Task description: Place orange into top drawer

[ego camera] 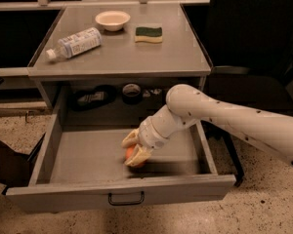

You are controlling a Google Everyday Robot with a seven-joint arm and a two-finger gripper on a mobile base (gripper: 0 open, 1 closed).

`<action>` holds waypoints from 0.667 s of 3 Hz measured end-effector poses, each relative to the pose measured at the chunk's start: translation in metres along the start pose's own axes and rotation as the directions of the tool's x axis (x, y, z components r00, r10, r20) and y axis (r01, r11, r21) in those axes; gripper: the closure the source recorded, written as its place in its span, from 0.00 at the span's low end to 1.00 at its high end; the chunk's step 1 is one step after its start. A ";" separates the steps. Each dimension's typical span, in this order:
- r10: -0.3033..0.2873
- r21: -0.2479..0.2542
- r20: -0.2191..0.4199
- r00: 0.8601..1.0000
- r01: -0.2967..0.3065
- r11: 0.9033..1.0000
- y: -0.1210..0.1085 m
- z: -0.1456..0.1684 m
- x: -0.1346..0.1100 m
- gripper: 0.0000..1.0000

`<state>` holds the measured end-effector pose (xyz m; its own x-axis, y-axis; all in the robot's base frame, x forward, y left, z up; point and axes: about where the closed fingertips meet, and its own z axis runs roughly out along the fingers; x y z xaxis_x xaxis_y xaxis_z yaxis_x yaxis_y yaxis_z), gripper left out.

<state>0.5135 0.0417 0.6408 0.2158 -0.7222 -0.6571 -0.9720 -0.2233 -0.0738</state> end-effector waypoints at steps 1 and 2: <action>0.000 0.000 0.000 1.000 0.000 1.000 0.000 0.000 0.000 0.58; 0.000 0.000 0.000 1.000 0.000 1.000 0.000 0.000 0.000 0.35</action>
Offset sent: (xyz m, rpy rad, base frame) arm 0.0000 0.0000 0.0000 0.0000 0.0000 0.0000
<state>0.5134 0.0417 0.6407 0.2158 -0.7222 -0.6571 -0.9719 -0.2234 -0.0737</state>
